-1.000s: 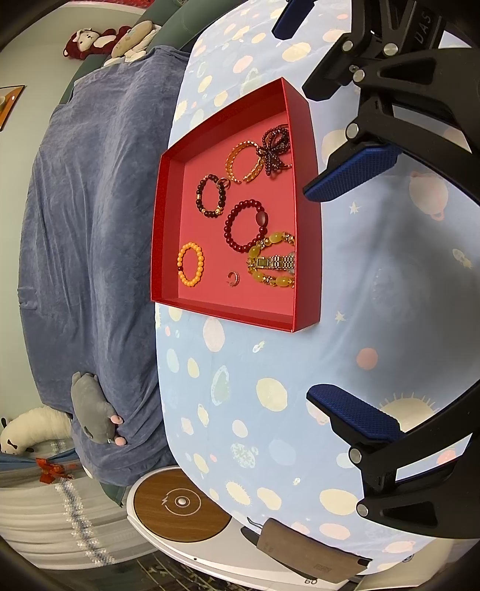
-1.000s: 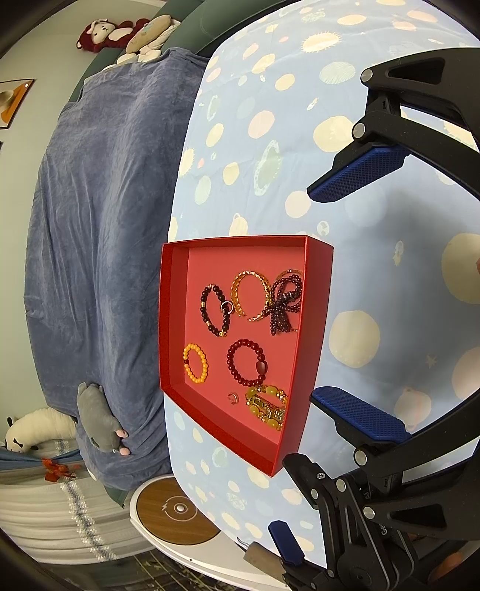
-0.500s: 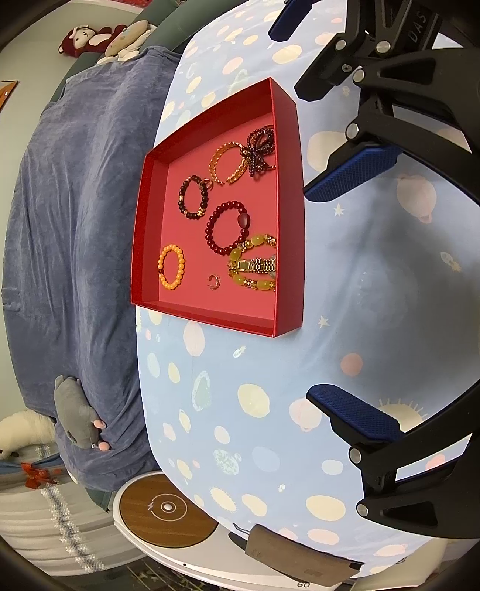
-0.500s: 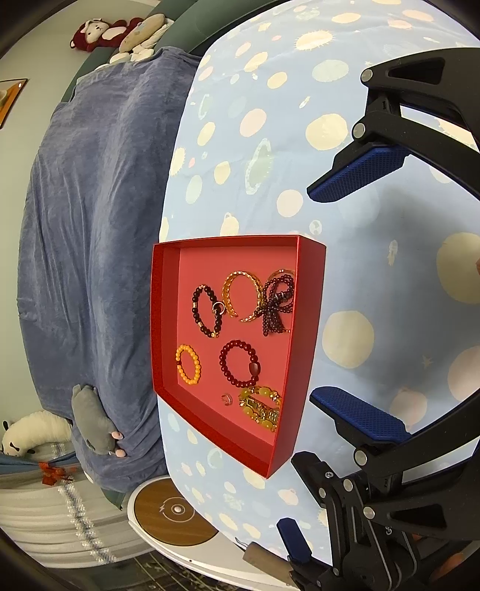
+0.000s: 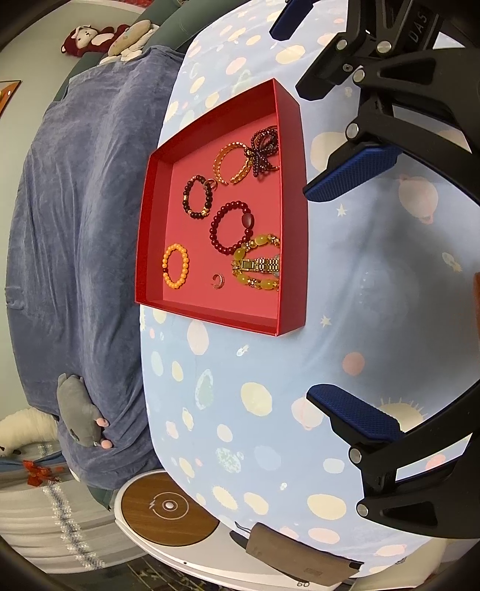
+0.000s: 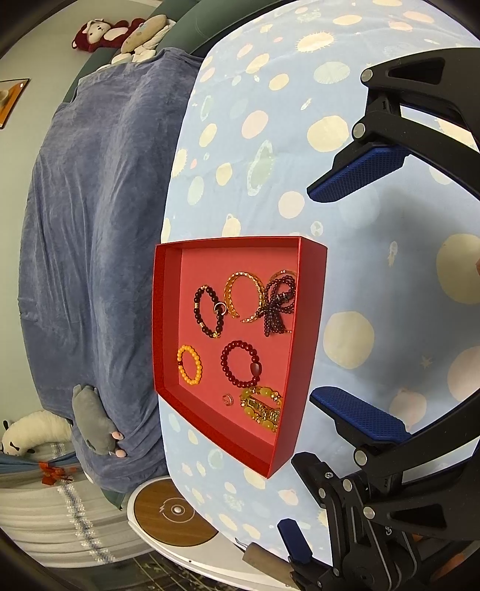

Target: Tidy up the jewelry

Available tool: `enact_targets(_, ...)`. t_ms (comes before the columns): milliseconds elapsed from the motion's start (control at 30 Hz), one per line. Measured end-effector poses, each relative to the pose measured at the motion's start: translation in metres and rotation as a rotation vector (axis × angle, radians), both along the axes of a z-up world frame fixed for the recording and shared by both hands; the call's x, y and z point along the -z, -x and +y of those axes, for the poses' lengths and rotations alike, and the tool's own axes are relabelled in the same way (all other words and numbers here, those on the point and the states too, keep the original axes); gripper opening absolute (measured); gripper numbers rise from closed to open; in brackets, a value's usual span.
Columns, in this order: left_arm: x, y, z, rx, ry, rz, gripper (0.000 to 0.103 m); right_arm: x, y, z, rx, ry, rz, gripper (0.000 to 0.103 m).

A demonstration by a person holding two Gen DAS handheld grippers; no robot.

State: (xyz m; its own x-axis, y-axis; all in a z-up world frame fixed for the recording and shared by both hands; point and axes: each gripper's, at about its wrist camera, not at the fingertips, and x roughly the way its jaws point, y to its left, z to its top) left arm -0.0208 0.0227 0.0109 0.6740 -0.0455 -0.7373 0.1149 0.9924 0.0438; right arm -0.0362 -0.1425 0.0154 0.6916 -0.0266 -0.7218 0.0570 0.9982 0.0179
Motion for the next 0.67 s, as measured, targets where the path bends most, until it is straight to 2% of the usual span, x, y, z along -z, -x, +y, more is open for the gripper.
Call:
enact_targets(400,0.0003,-0.0003,0.0011,-0.003,0.016,-0.002,0.095,-0.0029,0.0009,0.0012,-0.004,0.000,-0.003,0.096)
enact_targets(667,0.0020,-0.0011,0.0005,-0.012,0.024,0.031,0.095,-0.0035,0.0001,0.0010,-0.001,0.003,-0.001,0.096)
